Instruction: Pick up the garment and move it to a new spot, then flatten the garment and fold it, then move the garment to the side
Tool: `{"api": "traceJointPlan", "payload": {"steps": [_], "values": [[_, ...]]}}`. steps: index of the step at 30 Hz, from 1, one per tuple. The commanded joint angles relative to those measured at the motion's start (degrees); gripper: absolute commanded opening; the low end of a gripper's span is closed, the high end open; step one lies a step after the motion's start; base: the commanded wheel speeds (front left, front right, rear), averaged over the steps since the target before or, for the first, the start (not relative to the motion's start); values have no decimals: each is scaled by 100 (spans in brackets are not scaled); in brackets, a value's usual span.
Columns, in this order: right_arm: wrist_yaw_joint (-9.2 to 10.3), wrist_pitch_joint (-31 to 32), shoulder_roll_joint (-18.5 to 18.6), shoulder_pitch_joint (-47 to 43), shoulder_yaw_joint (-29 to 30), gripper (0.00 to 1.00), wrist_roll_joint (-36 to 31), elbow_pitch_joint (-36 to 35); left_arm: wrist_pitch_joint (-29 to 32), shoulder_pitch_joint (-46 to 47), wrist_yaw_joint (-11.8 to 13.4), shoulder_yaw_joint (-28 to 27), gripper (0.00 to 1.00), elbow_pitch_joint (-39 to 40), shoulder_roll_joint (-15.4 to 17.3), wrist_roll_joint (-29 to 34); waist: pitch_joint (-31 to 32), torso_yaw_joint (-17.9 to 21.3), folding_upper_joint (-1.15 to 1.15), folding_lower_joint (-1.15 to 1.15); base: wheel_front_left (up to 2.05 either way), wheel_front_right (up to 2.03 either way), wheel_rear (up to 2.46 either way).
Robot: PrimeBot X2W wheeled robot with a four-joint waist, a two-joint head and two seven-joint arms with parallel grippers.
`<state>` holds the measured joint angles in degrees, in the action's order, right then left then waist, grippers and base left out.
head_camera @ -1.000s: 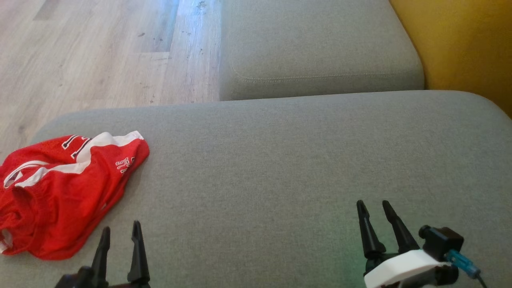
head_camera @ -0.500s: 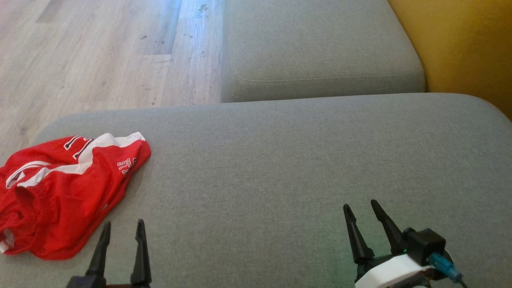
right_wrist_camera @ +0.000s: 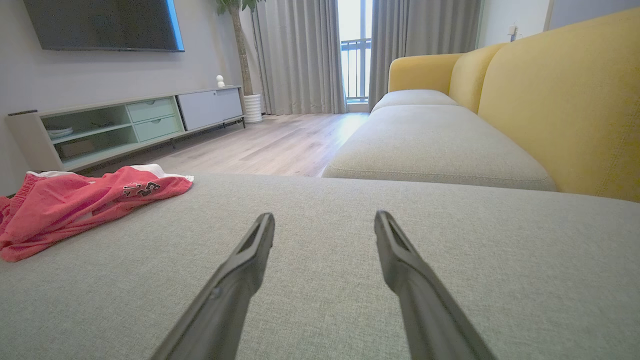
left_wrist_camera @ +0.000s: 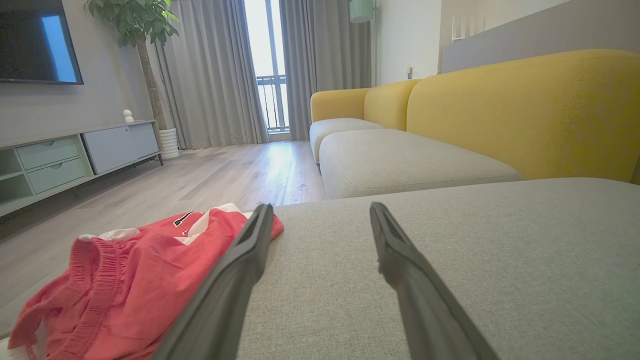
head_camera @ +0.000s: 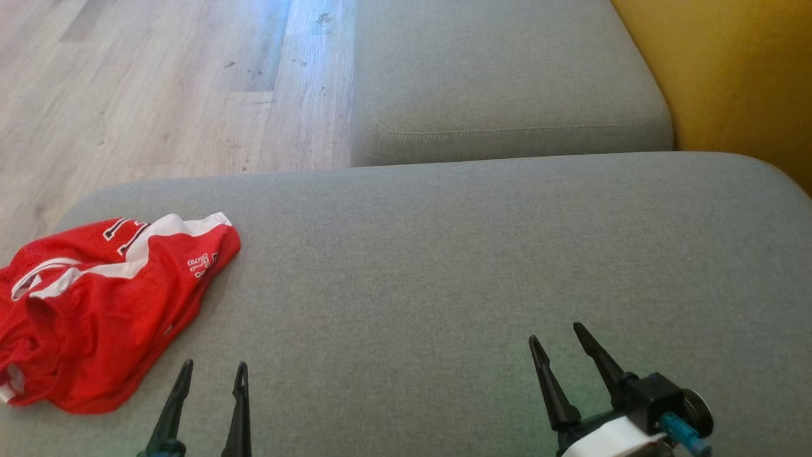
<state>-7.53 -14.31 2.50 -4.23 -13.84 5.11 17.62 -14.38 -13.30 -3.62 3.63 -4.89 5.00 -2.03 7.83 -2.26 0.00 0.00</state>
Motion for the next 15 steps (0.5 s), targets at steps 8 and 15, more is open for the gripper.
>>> {"api": "traceJointPlan", "payload": {"steps": [8, 15], "values": [[4, -69, 38, 227, -87, 100, -32, -116, -62, 221, -57, -270, 100, 133, -66, 37, -18, 34, 0, 0, 0, 0, 0], [4, -69, 38, 170, -40, 100, 1, -139, -62, 266, -73, -290, 100, -9, -80, 68, -27, -88, 0, 0, 0, 0, 0]]}}
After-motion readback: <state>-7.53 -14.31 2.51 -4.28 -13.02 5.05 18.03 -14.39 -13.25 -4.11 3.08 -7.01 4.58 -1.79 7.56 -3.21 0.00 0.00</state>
